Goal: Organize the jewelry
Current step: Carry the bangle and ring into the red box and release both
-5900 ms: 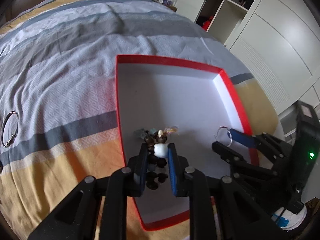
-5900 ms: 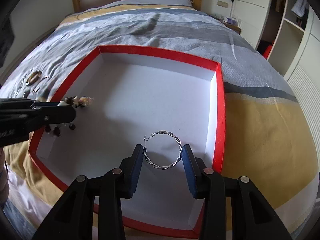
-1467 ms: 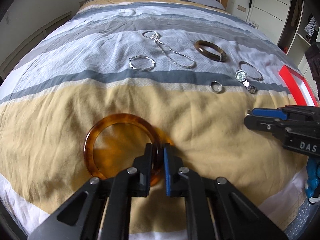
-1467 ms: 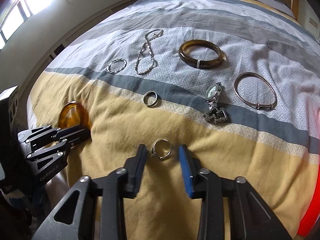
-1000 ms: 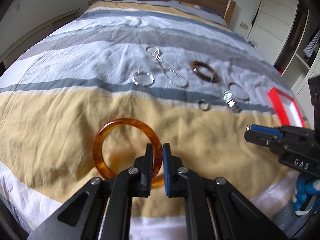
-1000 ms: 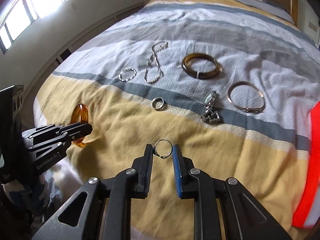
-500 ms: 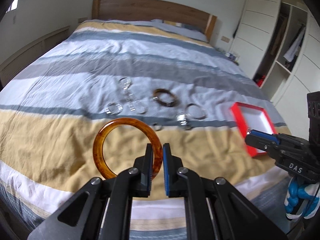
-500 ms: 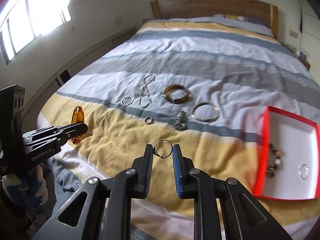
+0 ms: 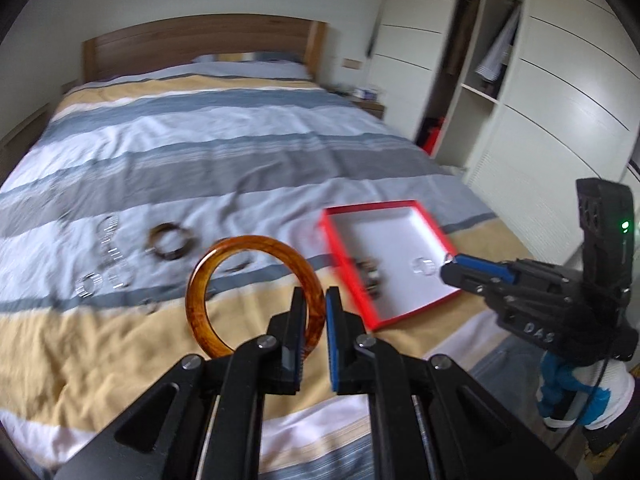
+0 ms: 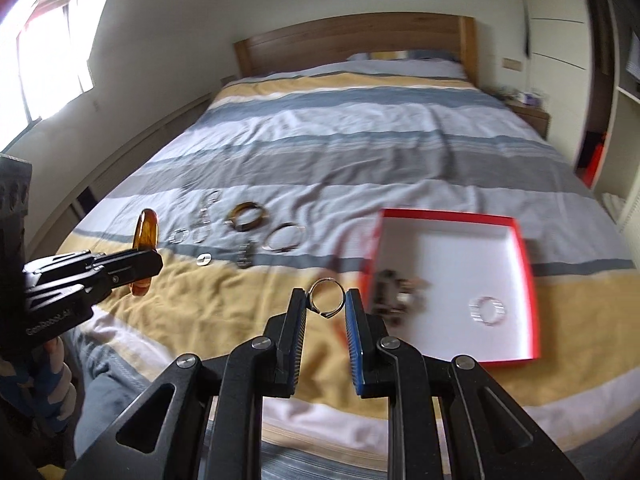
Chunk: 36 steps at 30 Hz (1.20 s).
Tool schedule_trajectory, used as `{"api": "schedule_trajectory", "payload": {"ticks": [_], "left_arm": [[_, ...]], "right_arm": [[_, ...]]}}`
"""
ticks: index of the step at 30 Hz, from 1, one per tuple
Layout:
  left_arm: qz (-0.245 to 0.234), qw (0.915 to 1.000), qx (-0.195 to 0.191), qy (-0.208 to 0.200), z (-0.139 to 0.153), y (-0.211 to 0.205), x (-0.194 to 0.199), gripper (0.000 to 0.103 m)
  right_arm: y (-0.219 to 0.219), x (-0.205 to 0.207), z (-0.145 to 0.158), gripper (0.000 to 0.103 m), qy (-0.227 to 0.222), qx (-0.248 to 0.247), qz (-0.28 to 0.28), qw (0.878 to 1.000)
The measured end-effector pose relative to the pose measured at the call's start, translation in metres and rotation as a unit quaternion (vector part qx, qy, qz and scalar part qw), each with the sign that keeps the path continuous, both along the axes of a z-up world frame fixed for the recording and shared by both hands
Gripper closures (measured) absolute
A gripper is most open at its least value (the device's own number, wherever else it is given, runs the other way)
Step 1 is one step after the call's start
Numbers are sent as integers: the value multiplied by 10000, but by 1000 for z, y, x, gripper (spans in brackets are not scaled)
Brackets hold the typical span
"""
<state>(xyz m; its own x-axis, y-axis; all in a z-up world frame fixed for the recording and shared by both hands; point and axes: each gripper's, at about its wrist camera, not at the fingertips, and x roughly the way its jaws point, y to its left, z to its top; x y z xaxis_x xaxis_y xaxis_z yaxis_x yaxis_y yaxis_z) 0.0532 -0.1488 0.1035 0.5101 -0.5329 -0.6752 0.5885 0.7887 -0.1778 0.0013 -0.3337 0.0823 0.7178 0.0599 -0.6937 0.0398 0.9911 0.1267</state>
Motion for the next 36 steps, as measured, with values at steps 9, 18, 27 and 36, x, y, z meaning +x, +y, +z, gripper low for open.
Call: {"api": "schedule_trajectory", "payload": {"ticks": [9, 18, 27, 36], "left_arm": [[-664, 9970, 363, 134, -19, -93, 4, 95], [-867, 9935, 593, 443, -57, -165, 57, 95], [-893, 9891, 907, 739, -117, -216, 121, 94], [-1014, 9855, 874, 1040, -157, -226, 138, 94]], "right_arm": [[-77, 3, -22, 83, 209, 24, -516, 9984], [-127, 57, -58, 83, 472, 63, -609, 9970], [-168, 130, -91, 83, 951, -43, -434, 9945], [-175, 160, -123, 83, 1512, -470, -246, 9871]]}}
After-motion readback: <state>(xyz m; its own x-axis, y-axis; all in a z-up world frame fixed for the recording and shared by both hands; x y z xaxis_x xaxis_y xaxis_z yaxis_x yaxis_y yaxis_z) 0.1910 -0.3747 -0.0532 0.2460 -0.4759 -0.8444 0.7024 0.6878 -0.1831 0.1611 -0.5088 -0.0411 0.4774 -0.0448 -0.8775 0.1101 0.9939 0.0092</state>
